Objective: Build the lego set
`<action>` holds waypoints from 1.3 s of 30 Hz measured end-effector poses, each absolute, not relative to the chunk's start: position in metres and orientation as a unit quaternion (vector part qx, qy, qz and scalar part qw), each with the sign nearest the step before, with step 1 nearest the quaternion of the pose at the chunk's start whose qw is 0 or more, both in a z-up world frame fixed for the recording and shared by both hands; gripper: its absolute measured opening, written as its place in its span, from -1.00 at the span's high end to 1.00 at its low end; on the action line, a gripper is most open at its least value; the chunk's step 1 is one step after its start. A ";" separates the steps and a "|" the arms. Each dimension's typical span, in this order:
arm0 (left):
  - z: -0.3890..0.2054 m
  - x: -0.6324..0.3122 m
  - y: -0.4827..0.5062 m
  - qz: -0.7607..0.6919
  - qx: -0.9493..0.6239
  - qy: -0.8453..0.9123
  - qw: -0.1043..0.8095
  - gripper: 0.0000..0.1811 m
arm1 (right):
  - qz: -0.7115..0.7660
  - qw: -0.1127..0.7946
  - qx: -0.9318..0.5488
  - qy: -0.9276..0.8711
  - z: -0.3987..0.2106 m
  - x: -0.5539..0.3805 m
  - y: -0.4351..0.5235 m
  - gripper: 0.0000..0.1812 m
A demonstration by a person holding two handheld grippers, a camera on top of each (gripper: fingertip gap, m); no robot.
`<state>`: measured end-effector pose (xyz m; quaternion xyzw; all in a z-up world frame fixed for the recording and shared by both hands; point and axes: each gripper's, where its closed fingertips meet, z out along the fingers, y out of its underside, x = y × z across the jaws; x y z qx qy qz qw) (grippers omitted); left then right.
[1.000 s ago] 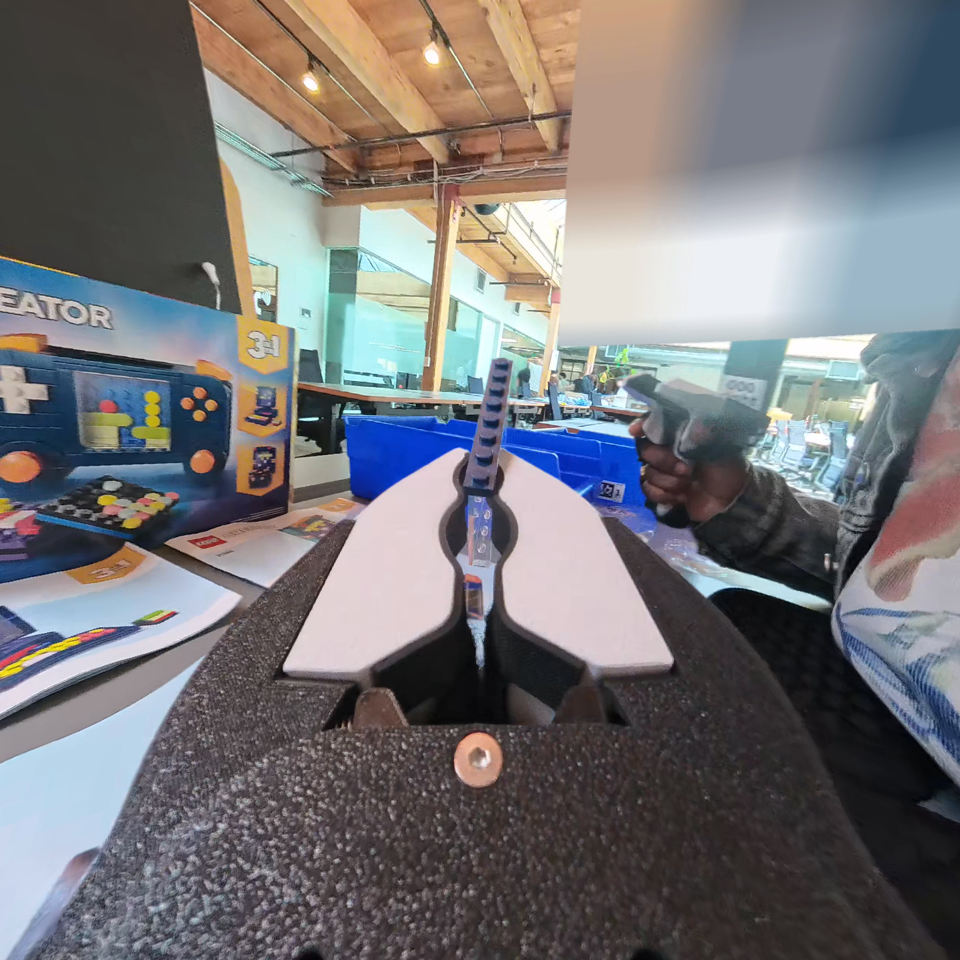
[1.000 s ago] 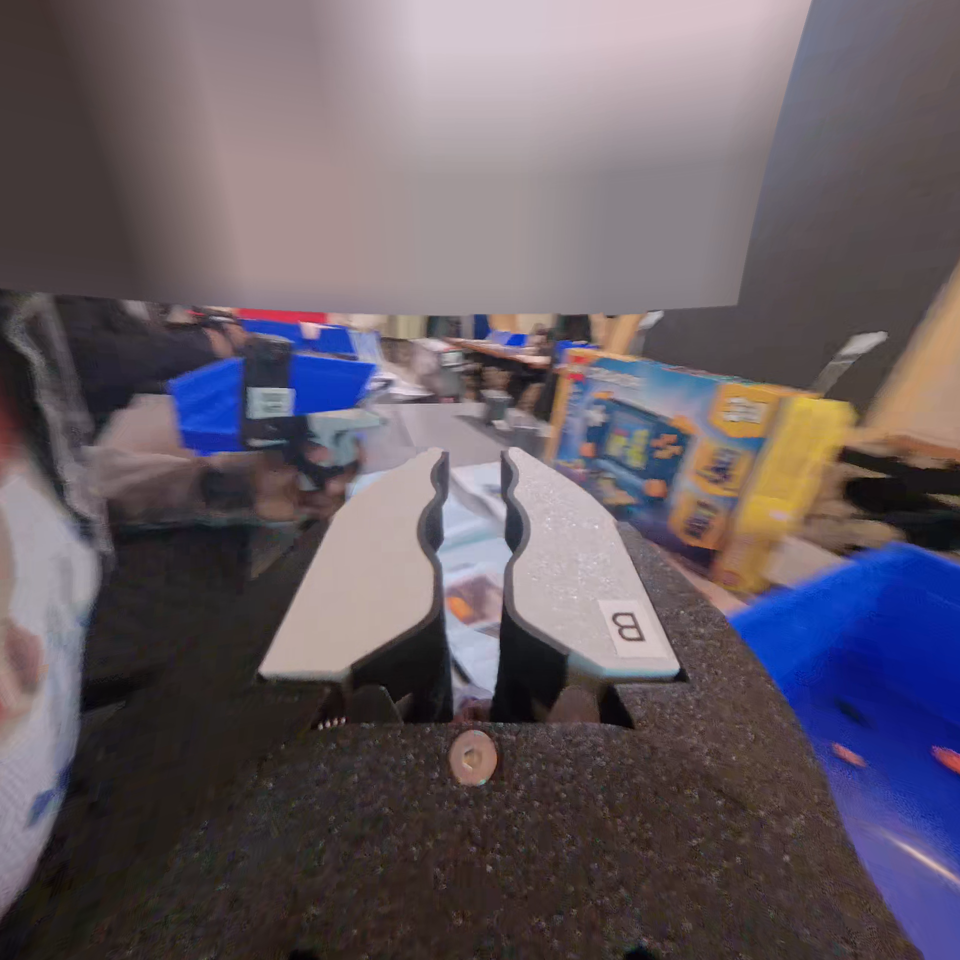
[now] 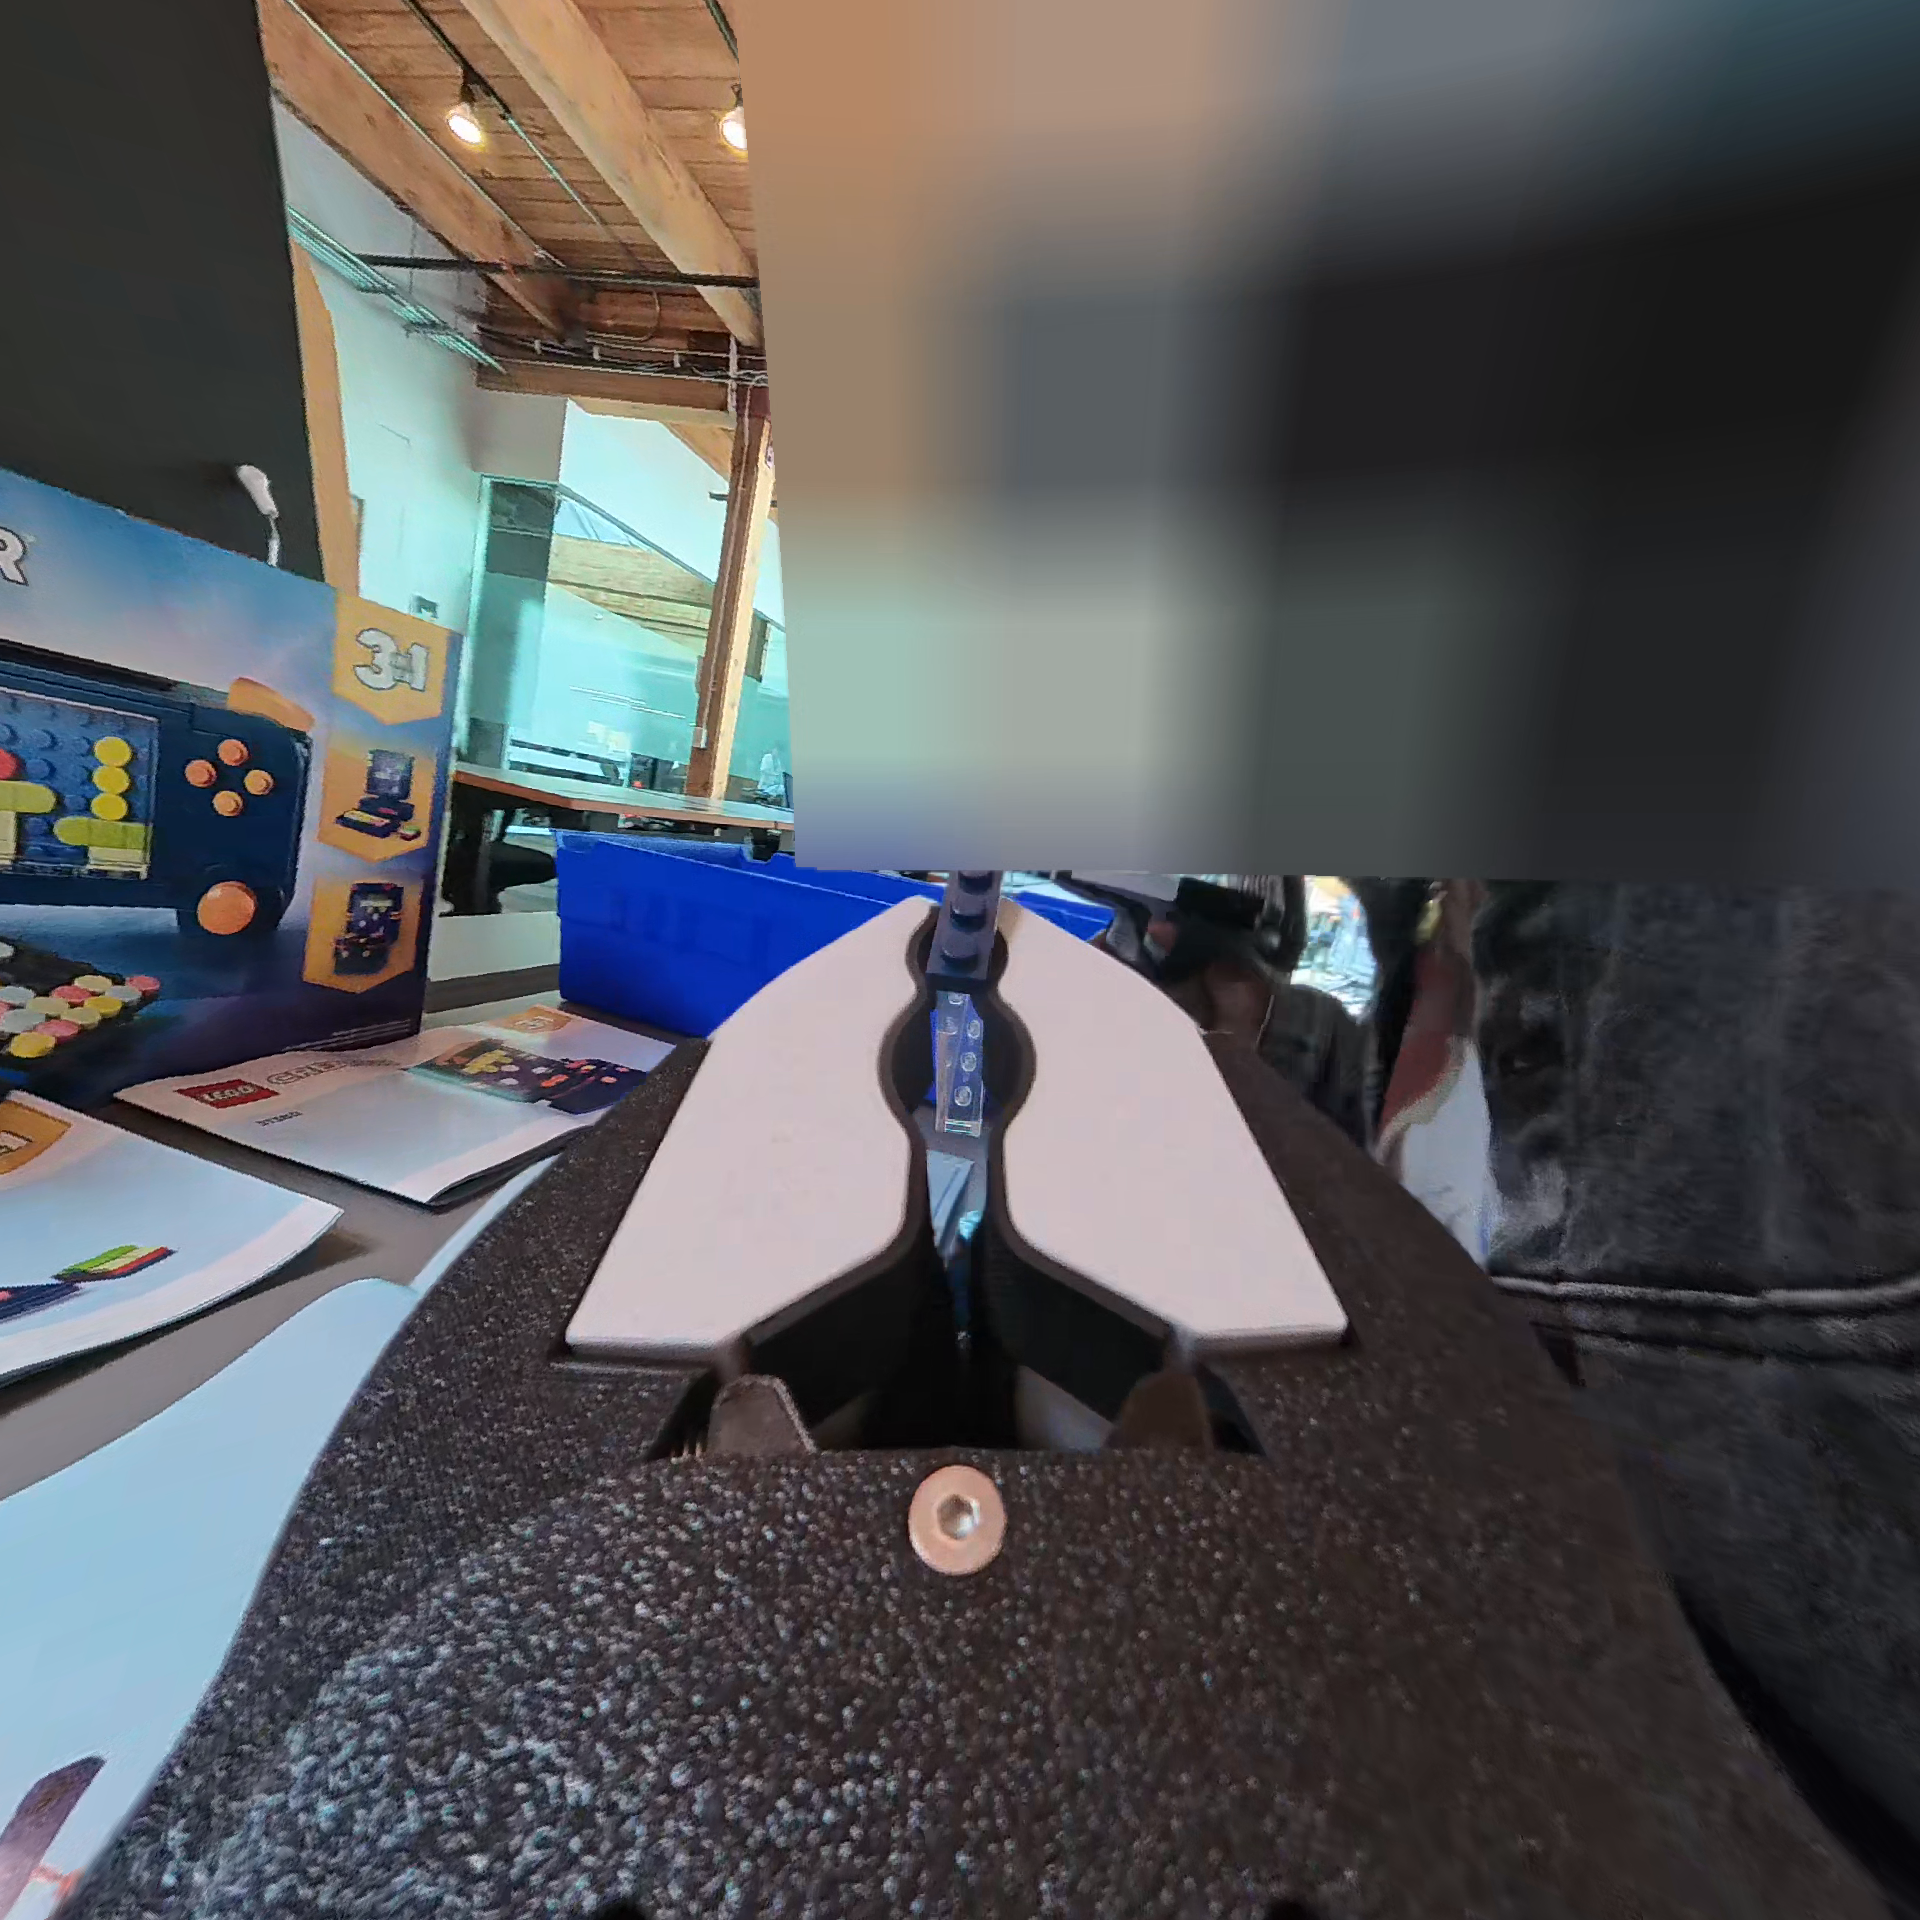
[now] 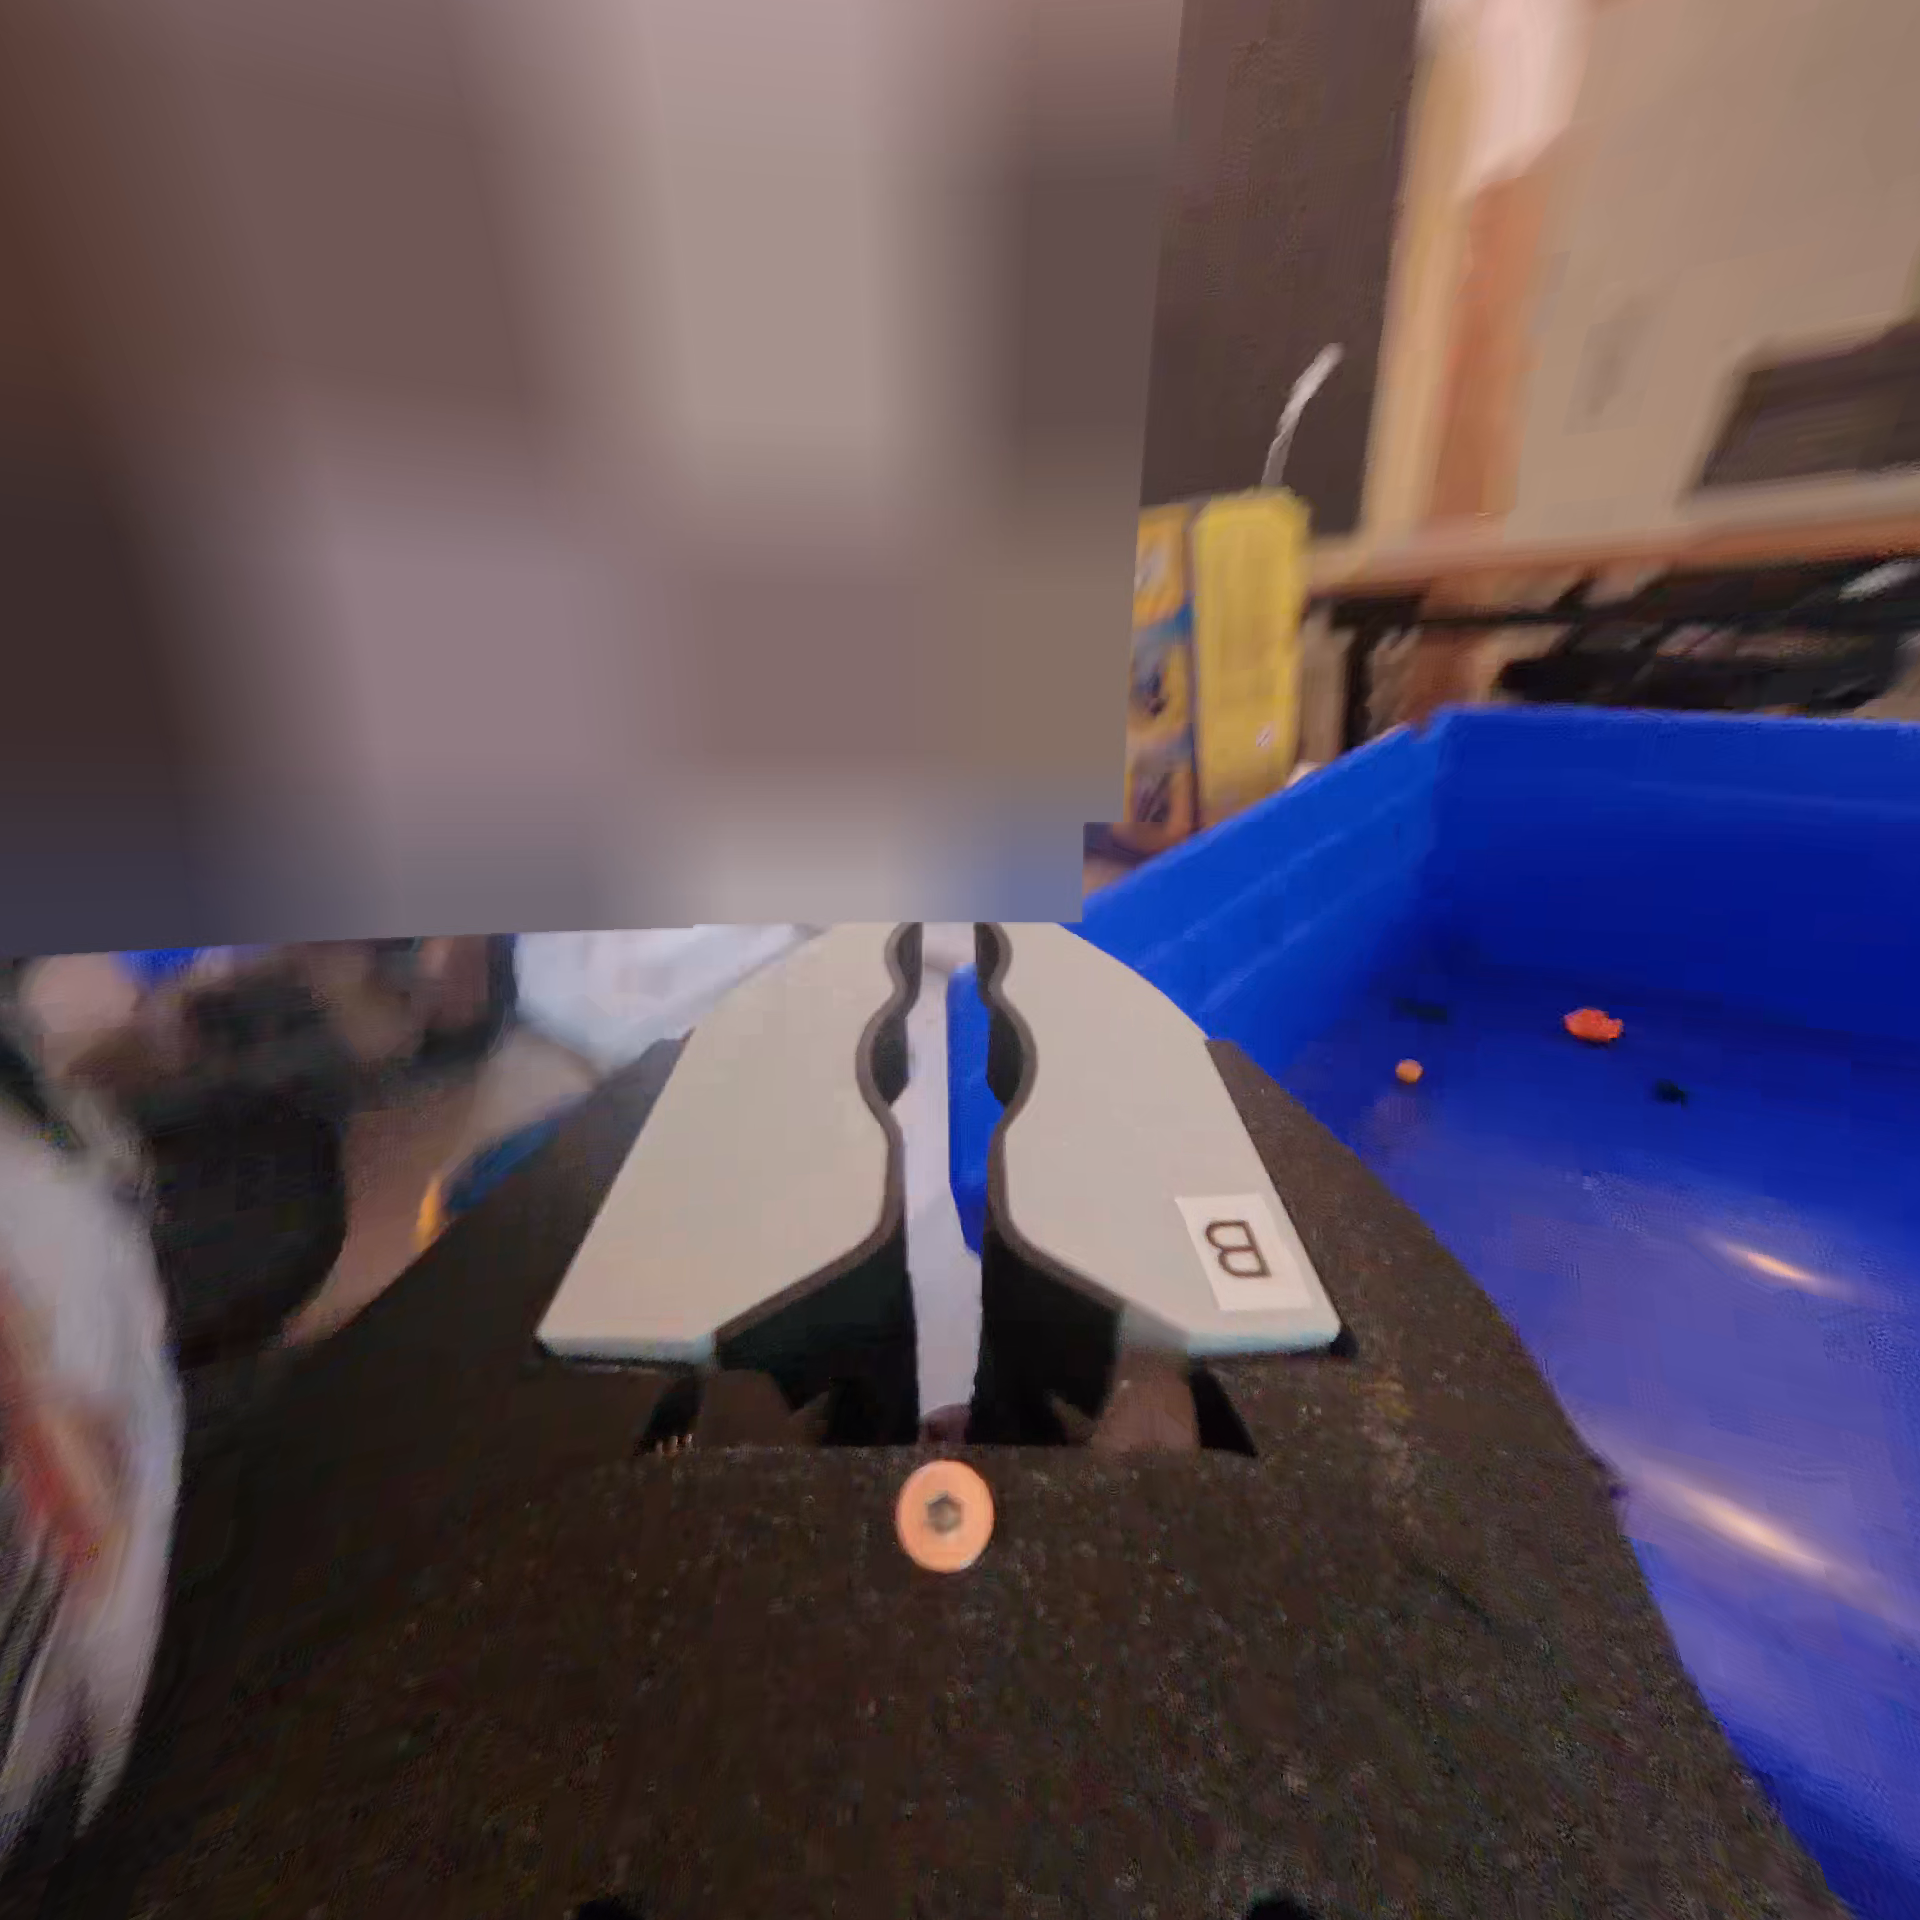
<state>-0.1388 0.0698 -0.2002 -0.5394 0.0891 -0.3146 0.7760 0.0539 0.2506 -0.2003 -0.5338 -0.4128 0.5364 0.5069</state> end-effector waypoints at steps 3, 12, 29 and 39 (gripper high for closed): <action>-0.197 -0.137 0.067 -0.306 -0.533 0.098 0.783 0.96 | 0.411 0.353 -0.565 -0.622 -0.197 0.067 0.262 0.96; -0.196 -0.126 0.060 -0.276 -0.542 0.139 0.781 0.96 | 0.052 -0.211 -0.550 -0.806 -0.286 0.117 0.337 1.00; -0.197 -0.128 0.060 -0.269 -0.544 0.141 0.782 0.96 | 0.055 -0.235 -0.428 -0.871 -0.337 0.141 0.317 1.00; -0.202 -0.122 0.063 -0.267 -0.558 0.153 0.771 0.96 | 0.057 -0.206 -0.393 -0.894 -0.326 0.149 0.315 0.63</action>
